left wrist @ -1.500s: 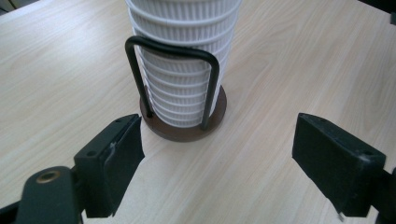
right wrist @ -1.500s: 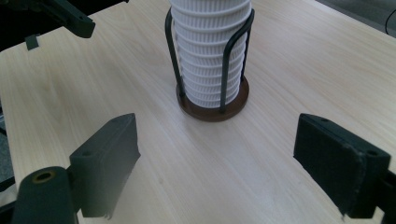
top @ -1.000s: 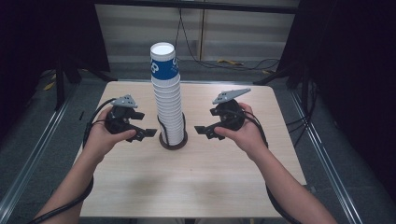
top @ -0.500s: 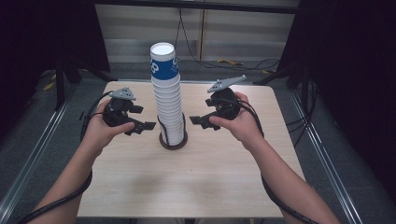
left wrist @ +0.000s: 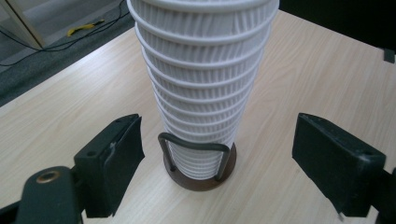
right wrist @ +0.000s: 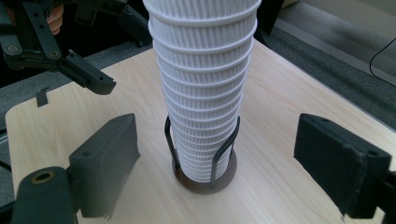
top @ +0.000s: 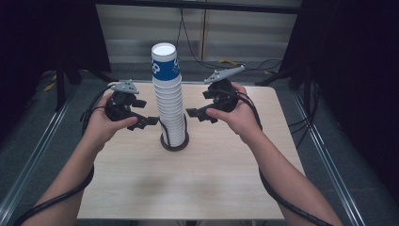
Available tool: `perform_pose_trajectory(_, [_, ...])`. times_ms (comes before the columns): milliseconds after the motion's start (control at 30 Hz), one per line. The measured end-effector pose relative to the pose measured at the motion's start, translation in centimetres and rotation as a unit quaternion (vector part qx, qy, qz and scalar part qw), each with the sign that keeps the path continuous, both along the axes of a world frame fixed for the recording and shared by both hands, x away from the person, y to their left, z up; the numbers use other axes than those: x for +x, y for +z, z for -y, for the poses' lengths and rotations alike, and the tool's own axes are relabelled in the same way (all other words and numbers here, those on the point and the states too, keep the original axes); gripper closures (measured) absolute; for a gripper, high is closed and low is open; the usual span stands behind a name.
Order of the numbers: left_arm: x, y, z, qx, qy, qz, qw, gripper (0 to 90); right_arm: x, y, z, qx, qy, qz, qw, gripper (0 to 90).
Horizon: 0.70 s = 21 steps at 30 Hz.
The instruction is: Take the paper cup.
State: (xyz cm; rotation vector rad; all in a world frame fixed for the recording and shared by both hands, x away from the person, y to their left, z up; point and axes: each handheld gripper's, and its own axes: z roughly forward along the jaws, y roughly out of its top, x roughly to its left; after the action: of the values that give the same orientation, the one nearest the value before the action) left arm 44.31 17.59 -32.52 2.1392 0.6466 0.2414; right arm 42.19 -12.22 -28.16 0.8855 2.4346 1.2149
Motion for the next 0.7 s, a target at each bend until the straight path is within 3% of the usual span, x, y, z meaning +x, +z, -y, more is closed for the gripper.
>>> perform_pose_trajectory(700, [1.0, 1.7, 0.7, -0.014, 0.003, 0.010, 0.9998, 16.1, 2.1, 2.9, -3.1, 0.025, -0.007, 0.019, 0.9995, 12.6])
